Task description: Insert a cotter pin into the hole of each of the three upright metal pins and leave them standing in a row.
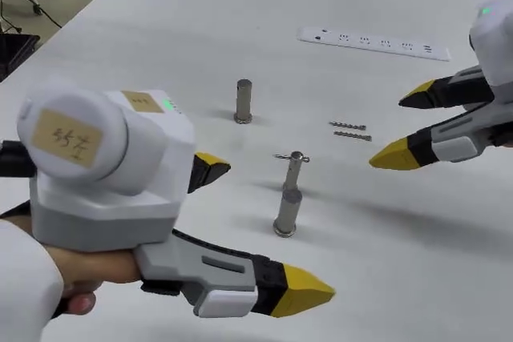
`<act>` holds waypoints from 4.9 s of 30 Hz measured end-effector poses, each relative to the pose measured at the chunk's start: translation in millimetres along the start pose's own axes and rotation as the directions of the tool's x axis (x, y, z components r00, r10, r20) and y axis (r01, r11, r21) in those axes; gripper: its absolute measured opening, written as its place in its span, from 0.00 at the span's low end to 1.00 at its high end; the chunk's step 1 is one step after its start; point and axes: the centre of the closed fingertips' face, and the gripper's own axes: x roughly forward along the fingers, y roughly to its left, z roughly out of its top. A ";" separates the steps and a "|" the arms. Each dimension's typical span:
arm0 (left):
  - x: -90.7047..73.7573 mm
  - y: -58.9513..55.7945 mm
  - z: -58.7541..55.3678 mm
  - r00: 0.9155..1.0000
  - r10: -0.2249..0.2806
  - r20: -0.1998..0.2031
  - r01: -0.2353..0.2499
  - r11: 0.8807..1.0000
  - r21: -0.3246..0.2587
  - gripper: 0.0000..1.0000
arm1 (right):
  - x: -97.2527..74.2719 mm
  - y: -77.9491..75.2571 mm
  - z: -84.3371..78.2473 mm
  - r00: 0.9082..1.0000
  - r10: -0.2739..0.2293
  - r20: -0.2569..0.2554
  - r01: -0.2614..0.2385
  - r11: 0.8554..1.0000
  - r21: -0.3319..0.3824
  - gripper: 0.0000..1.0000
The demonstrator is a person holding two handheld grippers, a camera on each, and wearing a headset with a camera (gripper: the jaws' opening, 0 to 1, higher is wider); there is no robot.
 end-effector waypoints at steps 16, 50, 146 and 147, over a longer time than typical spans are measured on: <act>-4.2 5.7 6.3 0.999 0.020 0.040 -0.018 0.999 -0.041 0.99 | 38.1 -15.3 -16.9 0.984 0.091 -0.152 -0.104 0.991 -0.080 0.44; -0.8 9.6 6.3 0.999 0.019 0.048 -0.016 0.998 -0.060 0.95 | 57.5 -28.4 -35.5 0.924 0.120 -0.364 -0.186 0.970 -0.154 0.09; 44.0 4.2 86.4 0.978 -0.118 0.172 0.134 0.987 -0.085 0.31 | -49.4 66.8 13.0 0.991 -0.129 0.018 0.124 0.888 -0.443 0.00; 45.6 3.3 86.8 0.977 -0.126 0.170 0.142 0.986 -0.089 0.29 | -49.1 68.1 11.6 0.992 -0.129 0.015 0.122 0.888 -0.442 0.00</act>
